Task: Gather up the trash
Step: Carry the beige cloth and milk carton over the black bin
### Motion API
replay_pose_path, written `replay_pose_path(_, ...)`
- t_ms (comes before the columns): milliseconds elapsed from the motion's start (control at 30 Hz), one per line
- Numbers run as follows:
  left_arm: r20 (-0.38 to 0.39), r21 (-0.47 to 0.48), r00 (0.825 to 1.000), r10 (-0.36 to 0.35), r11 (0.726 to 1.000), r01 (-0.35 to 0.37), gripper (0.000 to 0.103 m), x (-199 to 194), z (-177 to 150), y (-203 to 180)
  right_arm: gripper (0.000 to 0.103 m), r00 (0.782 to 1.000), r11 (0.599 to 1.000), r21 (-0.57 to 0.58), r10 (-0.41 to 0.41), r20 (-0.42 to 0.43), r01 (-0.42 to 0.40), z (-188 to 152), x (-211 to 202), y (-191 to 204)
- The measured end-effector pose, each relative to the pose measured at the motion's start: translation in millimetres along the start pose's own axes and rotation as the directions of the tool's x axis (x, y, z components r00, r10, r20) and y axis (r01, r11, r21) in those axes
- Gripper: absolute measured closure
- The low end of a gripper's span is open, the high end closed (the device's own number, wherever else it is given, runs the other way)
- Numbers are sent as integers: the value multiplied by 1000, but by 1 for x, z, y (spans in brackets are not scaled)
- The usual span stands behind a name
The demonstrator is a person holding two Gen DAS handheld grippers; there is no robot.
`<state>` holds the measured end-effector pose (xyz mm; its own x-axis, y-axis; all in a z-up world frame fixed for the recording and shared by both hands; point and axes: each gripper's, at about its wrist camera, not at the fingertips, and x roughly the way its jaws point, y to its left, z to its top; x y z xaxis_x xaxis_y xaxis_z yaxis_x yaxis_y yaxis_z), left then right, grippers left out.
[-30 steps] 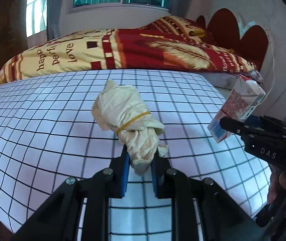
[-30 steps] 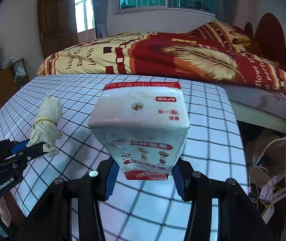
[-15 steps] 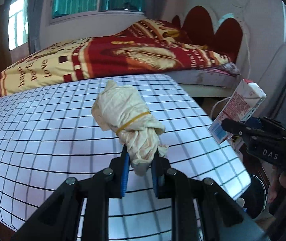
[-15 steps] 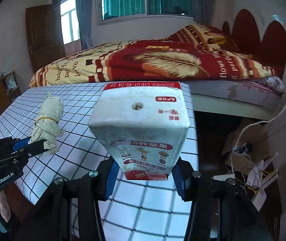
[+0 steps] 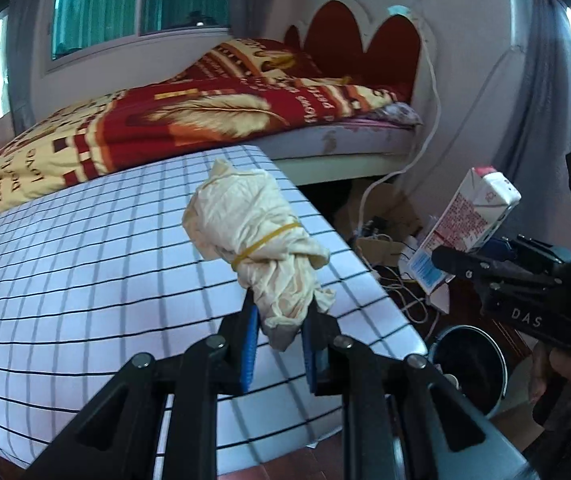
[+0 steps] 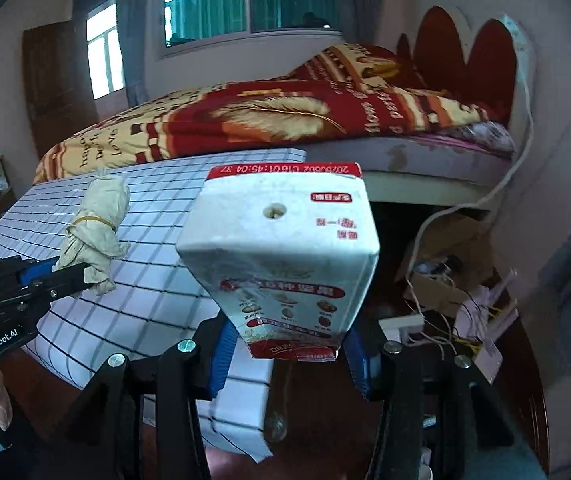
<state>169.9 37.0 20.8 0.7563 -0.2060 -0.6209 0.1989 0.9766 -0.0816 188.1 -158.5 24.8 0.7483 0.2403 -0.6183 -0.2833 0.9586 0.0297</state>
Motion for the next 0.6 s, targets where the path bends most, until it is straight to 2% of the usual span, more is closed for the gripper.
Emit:
replay_pose_path(333, -31, 57, 996, -81, 995, 82, 83, 13, -4, -45, 52, 997, 994, 78, -74, -27, 76, -31, -21, -50)
replay_pose_path(600, -63, 104, 986, -153, 982, 159, 83, 23, -10, -84, 52, 989, 981, 136, -132, -62, 140, -61, -35, -85)
